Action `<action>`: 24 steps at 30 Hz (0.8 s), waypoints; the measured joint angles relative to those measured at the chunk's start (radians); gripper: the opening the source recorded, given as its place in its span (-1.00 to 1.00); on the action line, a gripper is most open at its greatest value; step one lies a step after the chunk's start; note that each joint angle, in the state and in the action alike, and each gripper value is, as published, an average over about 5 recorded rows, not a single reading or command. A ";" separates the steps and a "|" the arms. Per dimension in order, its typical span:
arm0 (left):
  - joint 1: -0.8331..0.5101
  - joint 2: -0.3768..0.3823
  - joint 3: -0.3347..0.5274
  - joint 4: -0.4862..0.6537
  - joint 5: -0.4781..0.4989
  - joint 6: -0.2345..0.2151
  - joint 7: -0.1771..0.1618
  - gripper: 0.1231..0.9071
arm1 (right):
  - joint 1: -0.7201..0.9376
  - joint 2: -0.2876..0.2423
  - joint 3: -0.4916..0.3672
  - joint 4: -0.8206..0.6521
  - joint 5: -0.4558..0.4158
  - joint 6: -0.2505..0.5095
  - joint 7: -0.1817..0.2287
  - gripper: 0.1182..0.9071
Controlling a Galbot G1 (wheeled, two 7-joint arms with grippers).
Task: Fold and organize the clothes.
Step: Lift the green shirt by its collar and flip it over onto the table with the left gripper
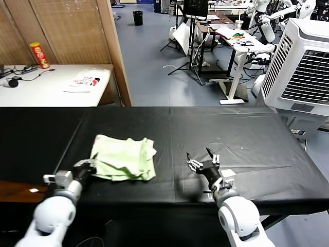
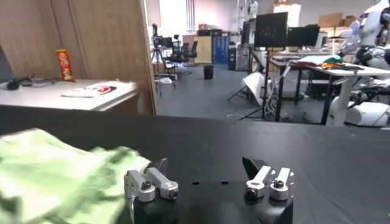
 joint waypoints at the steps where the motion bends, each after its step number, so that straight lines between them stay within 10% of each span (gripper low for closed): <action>1: 0.005 0.027 -0.013 -0.003 -0.001 0.000 0.000 -0.92 | 0.000 0.001 0.000 0.000 -0.001 0.000 0.000 0.72; 15: 0.085 0.278 -0.226 -0.165 0.094 0.049 -0.029 -0.92 | -0.005 0.012 -0.005 -0.006 -0.013 0.005 -0.001 0.72; 24: 0.044 0.113 0.052 -0.236 0.210 0.035 -0.062 -0.92 | -0.042 0.021 0.011 0.011 -0.036 0.011 -0.012 0.72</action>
